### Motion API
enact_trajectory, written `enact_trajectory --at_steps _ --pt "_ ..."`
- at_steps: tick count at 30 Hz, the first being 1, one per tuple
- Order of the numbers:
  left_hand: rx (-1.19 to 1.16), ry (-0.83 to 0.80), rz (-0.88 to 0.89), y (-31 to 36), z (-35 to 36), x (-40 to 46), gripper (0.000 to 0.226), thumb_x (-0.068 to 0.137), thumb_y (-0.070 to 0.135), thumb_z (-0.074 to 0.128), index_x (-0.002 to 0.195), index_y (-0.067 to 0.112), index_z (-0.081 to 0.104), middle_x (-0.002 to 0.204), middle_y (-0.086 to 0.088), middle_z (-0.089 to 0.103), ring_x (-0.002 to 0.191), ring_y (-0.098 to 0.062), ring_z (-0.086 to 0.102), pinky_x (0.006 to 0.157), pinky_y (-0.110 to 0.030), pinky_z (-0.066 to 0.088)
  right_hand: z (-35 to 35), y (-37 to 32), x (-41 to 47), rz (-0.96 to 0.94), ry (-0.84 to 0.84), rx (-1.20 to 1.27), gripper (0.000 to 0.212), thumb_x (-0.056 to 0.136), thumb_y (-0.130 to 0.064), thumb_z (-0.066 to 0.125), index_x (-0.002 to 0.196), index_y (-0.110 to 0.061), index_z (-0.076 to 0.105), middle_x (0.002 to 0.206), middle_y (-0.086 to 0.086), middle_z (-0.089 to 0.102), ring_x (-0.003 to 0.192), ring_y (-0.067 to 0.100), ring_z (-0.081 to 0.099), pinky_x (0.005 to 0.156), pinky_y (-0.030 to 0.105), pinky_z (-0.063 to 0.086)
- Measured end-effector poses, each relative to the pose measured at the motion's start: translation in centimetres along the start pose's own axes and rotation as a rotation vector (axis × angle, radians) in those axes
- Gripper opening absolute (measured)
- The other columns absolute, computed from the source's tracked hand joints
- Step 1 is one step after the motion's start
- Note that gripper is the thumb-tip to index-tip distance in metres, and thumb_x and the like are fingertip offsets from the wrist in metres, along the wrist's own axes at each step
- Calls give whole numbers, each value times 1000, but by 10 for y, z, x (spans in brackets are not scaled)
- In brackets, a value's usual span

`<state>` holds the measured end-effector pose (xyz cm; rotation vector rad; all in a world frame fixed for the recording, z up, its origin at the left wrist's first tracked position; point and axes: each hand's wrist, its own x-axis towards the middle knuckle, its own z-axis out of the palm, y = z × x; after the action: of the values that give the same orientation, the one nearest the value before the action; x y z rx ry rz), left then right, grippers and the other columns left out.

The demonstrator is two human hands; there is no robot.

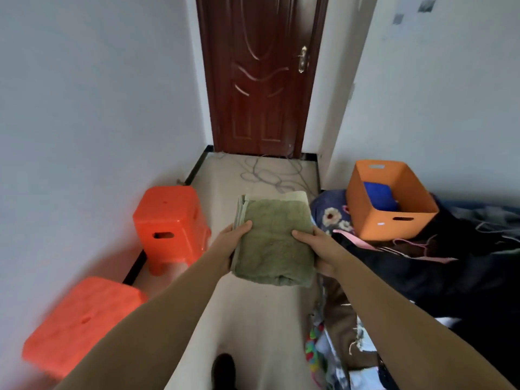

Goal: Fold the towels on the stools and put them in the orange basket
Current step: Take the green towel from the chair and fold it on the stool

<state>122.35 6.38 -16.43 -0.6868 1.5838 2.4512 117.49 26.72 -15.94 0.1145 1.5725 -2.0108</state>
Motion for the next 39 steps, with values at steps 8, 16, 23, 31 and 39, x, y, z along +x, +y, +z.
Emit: enact_trajectory --at_steps 8,16,23,31,39 --pt "119 -251 -58 51 77 160 38 92 28 58 122 5 59 118 -18 67 104 -34 66 81 -43 56 -69 -72 92 -103 140 89 25 92 -9 56 116 -17 58 110 8 66 99 27 64 82 41 53" --pt "309 -420 -151 112 165 305 37 90 29 61 121 9 62 118 -14 68 107 -32 66 94 -48 51 -123 -127 185 -160 350 249 36 90 -13 60 125 -17 55 119 9 65 106 28 63 82 43 54" --pt "397 -474 -237 101 253 397 36 91 28 60 121 7 62 117 -16 67 104 -32 66 85 -42 53 -203 -152 237 -153 512 365 34 90 -8 58 124 -16 54 105 6 68 91 23 66 67 37 55" --pt "480 -524 -210 96 401 500 35 91 22 62 121 3 61 112 -19 68 100 -33 66 90 -46 52 -333 -219 296 -161 628 393 27 91 -13 59 116 -21 55 114 7 63 100 26 61 75 39 52" --pt "836 -721 -219 49 522 561 41 88 20 65 127 17 55 124 -10 63 109 -29 62 100 -50 46 -438 -228 303 43 816 426 32 97 -13 48 125 -28 48 116 4 58 102 27 57 68 46 53"
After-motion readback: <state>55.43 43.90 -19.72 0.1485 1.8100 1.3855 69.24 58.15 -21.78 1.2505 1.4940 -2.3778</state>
